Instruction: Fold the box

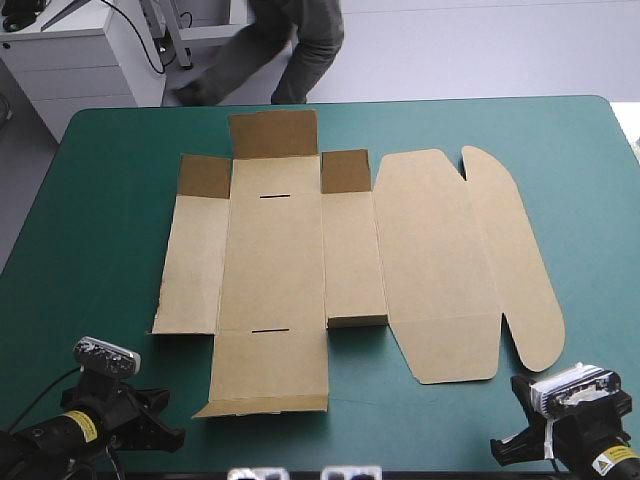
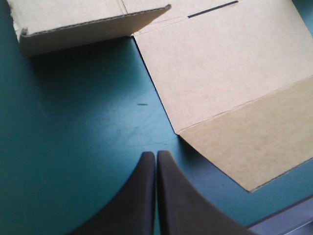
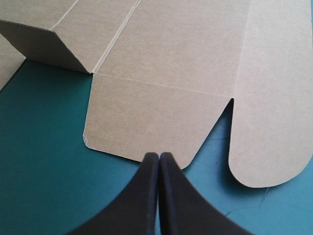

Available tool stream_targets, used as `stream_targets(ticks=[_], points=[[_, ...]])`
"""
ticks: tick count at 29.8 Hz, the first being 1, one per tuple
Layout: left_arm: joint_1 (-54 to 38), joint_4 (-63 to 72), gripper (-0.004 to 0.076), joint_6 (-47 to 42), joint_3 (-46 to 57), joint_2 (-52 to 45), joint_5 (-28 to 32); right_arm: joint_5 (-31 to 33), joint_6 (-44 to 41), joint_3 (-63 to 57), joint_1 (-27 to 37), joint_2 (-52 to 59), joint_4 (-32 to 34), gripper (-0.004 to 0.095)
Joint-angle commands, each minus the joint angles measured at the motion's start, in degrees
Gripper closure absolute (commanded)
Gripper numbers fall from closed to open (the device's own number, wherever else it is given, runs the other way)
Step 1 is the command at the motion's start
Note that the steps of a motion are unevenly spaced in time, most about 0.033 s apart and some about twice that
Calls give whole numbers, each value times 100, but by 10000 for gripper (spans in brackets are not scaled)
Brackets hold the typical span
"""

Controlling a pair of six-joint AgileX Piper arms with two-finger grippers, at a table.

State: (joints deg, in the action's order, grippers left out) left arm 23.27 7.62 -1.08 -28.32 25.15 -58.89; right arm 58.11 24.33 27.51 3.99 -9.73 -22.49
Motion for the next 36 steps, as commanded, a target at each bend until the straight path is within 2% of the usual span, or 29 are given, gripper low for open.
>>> stream_targets(ticks=[1, 16, 29, 36], points=[[-12, 89, 732, -8, -132, 71, 288, -349, 28, 117, -13, -78, -83, 928], [-12, 105, 732, 108, -160, 71, 409, -368, 28, 117, -13, -78, -83, 928], [-12, 177, 732, 183, -1296, 165, 401, -382, 28, 117, -13, -78, -94, 928], [-12, 167, 732, 155, -1902, 949, 401, -384, 28, 117, -13, -78, -83, 928]])
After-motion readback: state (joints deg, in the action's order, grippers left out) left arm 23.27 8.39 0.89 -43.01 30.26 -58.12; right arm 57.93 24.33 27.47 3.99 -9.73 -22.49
